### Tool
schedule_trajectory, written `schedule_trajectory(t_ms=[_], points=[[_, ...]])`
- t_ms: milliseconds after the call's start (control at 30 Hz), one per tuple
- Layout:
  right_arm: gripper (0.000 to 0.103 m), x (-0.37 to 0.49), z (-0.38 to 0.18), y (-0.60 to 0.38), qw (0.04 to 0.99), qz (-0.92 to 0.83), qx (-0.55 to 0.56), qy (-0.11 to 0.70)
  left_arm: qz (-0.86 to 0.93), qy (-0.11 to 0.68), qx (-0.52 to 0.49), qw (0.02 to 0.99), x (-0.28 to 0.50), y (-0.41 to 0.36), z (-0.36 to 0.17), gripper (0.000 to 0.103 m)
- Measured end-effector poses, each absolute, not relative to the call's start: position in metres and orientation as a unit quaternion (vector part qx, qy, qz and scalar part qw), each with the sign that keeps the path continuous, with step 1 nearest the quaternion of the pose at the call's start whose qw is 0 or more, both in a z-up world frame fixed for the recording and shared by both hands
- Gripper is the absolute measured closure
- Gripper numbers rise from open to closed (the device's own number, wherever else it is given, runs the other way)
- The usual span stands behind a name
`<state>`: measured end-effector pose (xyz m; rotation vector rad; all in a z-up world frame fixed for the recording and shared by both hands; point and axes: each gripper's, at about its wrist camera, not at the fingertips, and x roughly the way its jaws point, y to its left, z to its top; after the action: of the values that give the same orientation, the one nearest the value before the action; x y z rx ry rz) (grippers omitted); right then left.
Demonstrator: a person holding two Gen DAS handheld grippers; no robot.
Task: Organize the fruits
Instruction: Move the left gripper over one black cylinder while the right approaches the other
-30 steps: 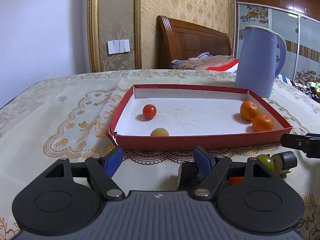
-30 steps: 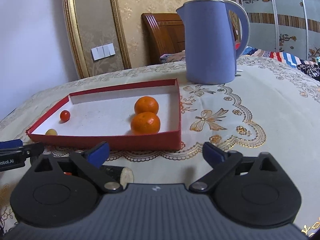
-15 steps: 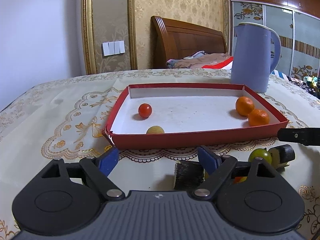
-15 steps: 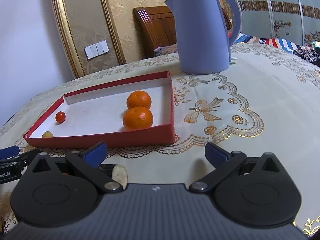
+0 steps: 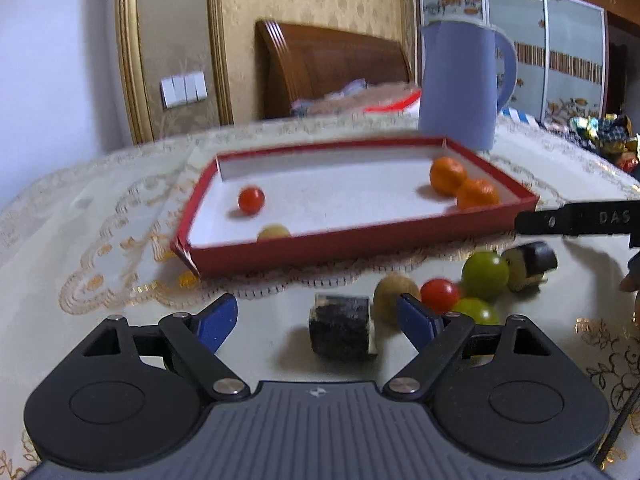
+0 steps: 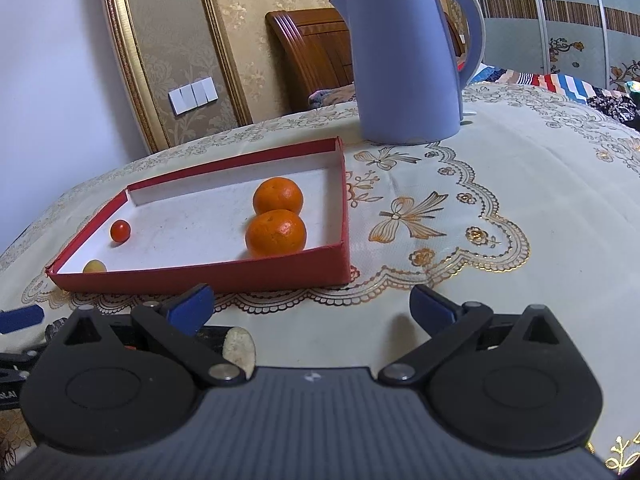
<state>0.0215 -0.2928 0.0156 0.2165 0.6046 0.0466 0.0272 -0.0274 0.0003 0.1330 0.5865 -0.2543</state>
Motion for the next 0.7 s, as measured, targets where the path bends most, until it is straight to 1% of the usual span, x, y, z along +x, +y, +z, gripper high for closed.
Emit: schedule_trajectory(t_ms=[400, 700], points=[[0.0, 0.023, 0.015, -0.293, 0.947, 0.022, 0.109, 0.302, -0.104, 0.318, 0.034, 0.942, 0.035, -0.012, -0.004, 0.016], [0.0, 0.024, 0.014, -0.292, 0.946, 0.021, 0.106, 0.305, -0.07, 0.32, 0.033, 0.944, 0.037, -0.009, -0.004, 0.015]])
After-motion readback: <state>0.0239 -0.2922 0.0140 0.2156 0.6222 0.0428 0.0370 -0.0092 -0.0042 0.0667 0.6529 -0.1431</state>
